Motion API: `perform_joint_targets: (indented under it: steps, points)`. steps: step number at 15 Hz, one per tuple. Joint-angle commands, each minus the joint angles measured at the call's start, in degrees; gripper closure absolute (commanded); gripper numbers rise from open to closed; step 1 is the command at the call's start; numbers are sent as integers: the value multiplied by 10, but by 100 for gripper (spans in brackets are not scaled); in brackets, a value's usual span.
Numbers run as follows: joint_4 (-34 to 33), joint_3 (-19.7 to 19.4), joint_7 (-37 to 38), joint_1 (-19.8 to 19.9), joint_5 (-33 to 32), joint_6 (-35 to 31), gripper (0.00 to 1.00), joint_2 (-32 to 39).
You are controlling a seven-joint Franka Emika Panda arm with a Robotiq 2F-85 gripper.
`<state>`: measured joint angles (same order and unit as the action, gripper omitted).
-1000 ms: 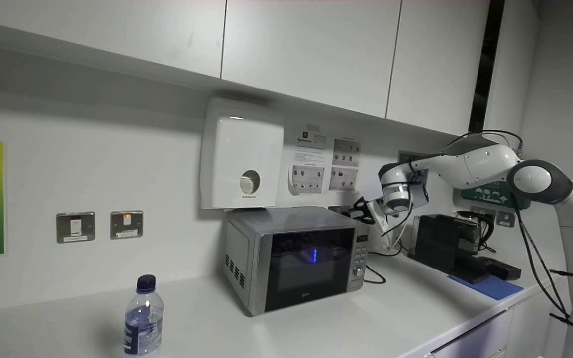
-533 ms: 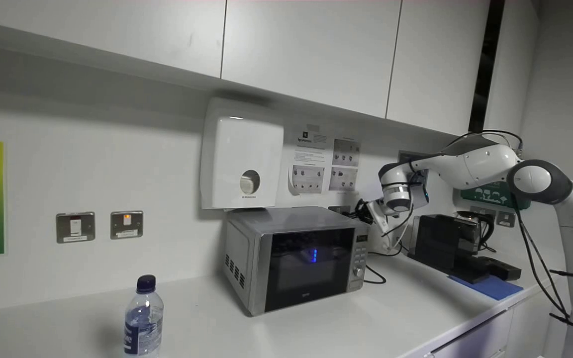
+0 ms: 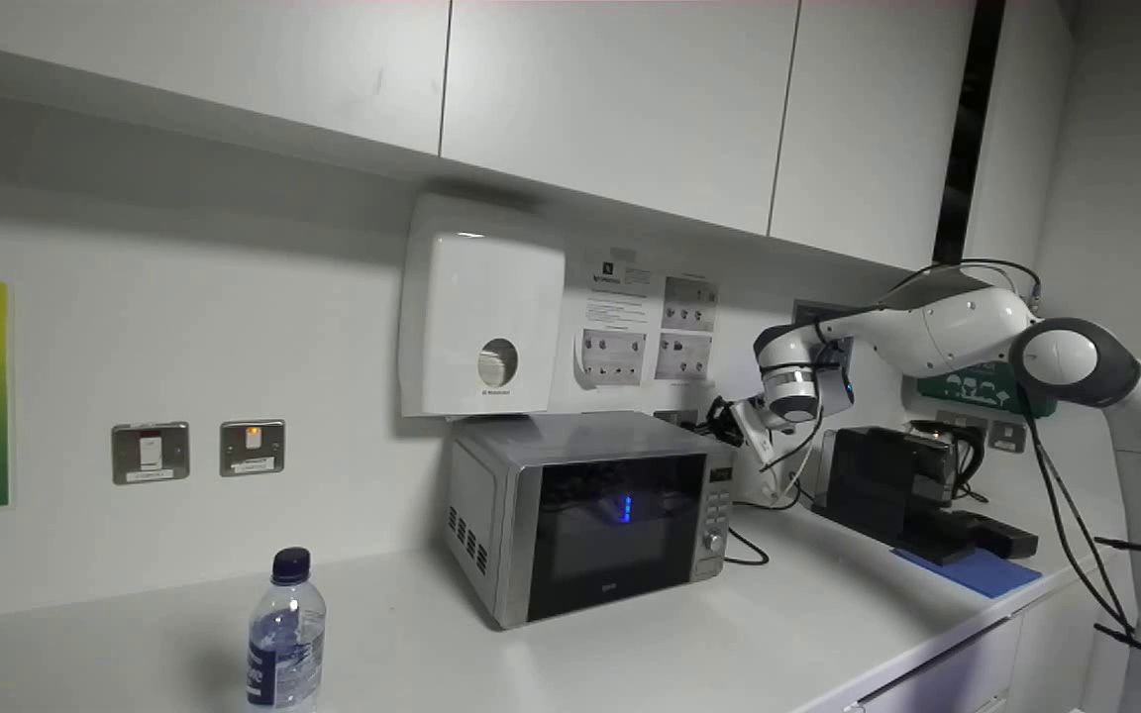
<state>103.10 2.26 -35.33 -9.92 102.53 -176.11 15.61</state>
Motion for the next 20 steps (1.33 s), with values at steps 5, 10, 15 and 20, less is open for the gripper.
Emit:
perform_joint_targets:
  steps: [5,10,15,20]
  points:
    - [-1,0,-4,0,3,0,100,1]
    - [-2,0,-8,-1,7,1,100,-1]
    - [-8,0,-10,-1,10,6,100,1]
    - [-19,1,-10,-4,5,2,100,6]
